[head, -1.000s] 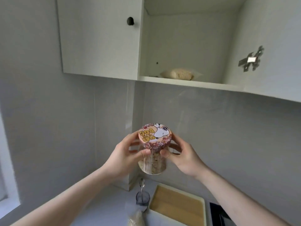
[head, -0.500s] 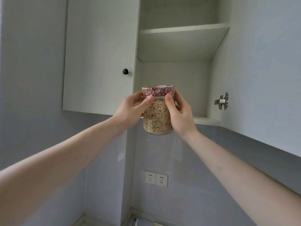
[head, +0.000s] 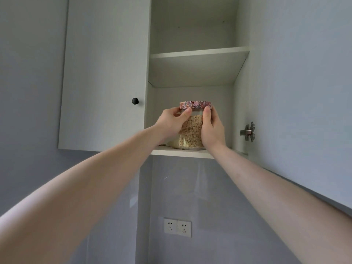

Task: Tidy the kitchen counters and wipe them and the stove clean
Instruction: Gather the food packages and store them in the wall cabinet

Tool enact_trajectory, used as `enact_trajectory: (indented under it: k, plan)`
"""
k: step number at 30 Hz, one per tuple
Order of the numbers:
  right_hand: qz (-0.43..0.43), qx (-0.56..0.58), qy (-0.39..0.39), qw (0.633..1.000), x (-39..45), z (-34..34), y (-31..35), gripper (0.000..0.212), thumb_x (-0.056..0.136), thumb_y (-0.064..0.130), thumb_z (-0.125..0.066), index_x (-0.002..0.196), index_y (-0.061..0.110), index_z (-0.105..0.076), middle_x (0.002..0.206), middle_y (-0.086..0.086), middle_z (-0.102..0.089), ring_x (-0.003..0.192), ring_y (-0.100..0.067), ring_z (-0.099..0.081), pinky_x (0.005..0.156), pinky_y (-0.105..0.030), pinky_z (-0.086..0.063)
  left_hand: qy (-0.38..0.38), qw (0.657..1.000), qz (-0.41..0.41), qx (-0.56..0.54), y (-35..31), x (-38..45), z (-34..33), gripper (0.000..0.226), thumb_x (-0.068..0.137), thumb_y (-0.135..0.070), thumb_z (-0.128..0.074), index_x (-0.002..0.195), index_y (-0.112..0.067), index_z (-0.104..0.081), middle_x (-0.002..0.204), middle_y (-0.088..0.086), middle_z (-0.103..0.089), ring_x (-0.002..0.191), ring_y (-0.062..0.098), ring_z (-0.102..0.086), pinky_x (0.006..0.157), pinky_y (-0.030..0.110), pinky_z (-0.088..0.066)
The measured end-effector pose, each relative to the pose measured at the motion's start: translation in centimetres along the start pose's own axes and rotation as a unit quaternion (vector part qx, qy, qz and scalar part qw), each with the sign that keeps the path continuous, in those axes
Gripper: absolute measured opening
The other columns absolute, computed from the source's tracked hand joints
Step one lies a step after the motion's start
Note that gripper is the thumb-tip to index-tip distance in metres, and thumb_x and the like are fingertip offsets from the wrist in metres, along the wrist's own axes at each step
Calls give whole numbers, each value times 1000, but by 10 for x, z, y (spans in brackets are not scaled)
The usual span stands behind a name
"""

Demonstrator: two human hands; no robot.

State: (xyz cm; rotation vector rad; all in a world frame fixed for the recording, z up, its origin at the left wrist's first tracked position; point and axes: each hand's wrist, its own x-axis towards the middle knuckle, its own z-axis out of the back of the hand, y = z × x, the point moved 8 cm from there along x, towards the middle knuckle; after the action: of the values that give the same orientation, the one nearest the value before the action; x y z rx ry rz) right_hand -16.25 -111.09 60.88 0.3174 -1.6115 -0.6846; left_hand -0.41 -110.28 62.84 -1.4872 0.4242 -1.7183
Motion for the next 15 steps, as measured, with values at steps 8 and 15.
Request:
enact_trajectory:
  k: [8, 15]
  plan:
    - [-8, -51, -17, 999, 21, 15, -30, 46, 109, 47, -29, 141, 24, -52, 133, 0, -63, 125, -20, -56, 91, -21, -33, 29, 999, 15, 15, 25, 37, -33, 54, 94, -59, -60, 129, -18, -65, 105, 4, -72, 102, 28, -72, 88, 48, -63]
    - [-17, -88, -26, 996, 32, 22, -55, 44, 109, 46, -28, 134, 22, -55, 126, -3, -65, 119, -24, -58, 86, -23, -33, 41, 996, 5, 84, 39, 58, -51, 52, 98, -58, -54, 125, -16, -67, 84, -5, -63, 78, 17, -62, 73, 33, -55]
